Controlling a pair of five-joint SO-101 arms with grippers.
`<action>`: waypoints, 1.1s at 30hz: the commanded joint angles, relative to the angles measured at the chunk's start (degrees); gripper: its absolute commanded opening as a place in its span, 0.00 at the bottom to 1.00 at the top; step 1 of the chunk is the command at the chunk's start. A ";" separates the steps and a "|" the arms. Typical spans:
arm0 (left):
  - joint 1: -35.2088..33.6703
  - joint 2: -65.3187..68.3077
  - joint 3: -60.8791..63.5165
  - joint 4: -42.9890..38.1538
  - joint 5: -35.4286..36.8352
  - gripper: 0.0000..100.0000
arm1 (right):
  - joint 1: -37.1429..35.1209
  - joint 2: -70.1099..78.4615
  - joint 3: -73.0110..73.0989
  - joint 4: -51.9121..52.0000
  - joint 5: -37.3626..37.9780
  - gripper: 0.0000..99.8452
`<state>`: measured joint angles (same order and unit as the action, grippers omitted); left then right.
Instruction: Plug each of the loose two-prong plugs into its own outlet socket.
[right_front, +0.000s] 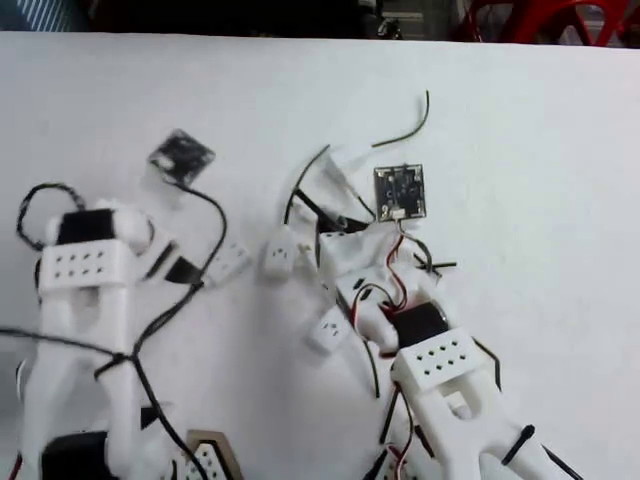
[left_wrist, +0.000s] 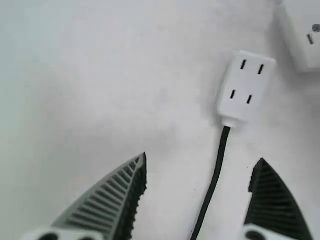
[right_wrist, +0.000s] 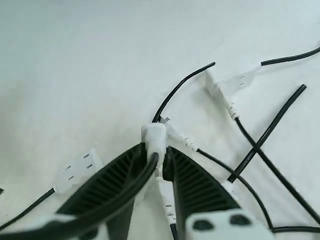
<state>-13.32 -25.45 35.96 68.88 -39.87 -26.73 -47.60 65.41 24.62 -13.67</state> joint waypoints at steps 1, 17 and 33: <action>-4.97 -10.15 4.22 0.79 4.57 0.32 | -4.35 -0.84 -4.04 5.14 0.09 0.02; -8.48 -32.84 34.29 -15.82 24.62 0.32 | -14.81 28.97 -28.13 9.54 13.80 0.02; -15.69 -33.01 36.48 -19.87 26.46 0.32 | -16.57 49.36 -45.27 14.55 21.80 0.02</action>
<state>-28.35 -56.84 72.62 50.33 -13.76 -43.52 1.71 24.79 36.40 6.11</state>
